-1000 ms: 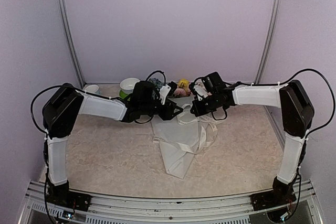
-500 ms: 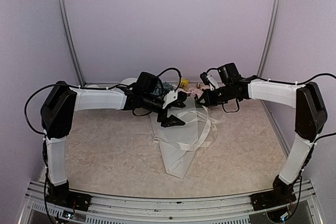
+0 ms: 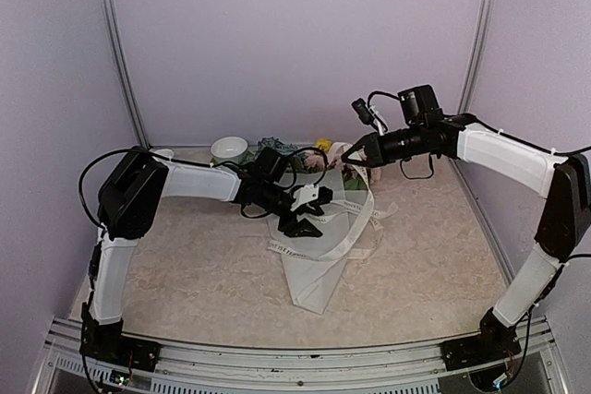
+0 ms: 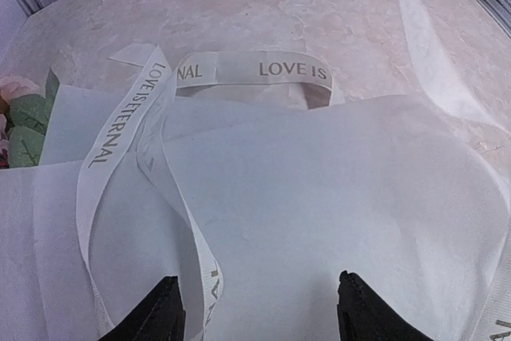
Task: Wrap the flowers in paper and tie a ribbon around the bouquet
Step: Cross the ribbon over the folded bouquet.
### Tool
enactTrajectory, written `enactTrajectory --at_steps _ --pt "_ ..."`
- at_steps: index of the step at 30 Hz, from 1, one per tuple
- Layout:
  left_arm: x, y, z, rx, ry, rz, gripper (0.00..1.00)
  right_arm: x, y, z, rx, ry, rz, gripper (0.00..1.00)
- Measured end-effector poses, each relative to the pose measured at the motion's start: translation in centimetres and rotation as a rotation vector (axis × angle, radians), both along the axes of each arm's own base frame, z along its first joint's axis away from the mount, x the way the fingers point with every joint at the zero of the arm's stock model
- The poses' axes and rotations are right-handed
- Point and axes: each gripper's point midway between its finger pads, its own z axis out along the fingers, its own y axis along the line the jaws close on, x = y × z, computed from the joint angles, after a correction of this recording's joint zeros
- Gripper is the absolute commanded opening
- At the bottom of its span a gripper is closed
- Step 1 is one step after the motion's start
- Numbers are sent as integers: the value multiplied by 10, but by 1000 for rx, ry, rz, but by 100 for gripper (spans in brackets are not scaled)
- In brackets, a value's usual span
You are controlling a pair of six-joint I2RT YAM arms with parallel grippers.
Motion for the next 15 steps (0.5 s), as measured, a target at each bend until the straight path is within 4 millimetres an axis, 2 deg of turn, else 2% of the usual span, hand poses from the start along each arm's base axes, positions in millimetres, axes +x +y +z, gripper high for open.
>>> enactTrajectory --at_steps 2,5,8,10,12,15 --pt "0 0 -1 1 7 3 60 7 -1 18 33 -25 -7 0" --pt "1 1 0 -3 26 20 53 28 -13 44 69 -77 -74 0" --pt "5 3 1 -6 47 46 49 47 -23 58 89 -125 -142 0" --pt "9 5 2 -11 56 63 49 63 -28 55 79 -144 -194 0" --pt "12 7 3 -15 65 75 51 82 -30 44 50 -155 -249 0" --pt "16 8 4 -22 76 90 64 105 -32 19 6 -148 -305 0"
